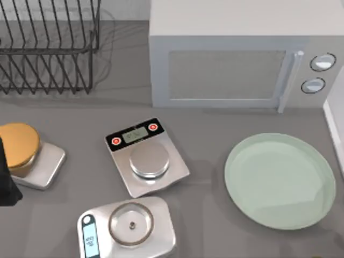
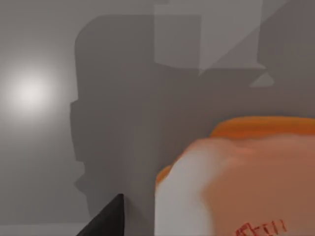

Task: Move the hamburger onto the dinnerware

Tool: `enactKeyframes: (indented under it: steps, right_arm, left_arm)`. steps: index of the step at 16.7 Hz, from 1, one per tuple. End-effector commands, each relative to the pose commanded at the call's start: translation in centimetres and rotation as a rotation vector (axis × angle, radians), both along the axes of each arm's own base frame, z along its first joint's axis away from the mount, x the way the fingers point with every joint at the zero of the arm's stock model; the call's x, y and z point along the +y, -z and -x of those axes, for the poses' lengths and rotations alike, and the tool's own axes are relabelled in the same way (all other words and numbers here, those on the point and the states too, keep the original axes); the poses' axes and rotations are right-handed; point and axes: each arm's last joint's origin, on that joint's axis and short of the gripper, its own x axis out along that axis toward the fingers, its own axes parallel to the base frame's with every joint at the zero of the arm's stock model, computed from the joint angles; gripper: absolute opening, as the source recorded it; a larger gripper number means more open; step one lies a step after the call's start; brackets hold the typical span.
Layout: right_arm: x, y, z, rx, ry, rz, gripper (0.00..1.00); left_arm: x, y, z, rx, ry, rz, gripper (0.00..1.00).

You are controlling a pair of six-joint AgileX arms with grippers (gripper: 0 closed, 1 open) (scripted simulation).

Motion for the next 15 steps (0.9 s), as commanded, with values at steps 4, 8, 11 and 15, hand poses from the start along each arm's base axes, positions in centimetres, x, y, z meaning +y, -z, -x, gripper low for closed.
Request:
enactKeyframes:
  steps: [4, 8, 11, 15]
  right_arm:
    - [0.0, 0.0, 0.0, 0.0, 0.0, 0.0, 0.1]
    - [0.0, 0.0, 0.0, 0.0, 0.0, 0.0, 0.0]
    - [0.0, 0.0, 0.0, 0.0, 0.0, 0.0, 0.0]
    - [0.0, -2.3, -0.2, -0.012, 0.014, -0.012, 0.0]
  left_arm:
    - [0.0, 0.0, 0.0, 0.0, 0.0, 0.0, 1.0]
    - [0.0, 0.0, 0.0, 0.0, 0.0, 0.0, 1.0]
    - [0.0, 0.0, 0.0, 0.0, 0.0, 0.0, 1.0]
    - [0.0, 0.0, 0.0, 0.0, 0.0, 0.0, 1.0]
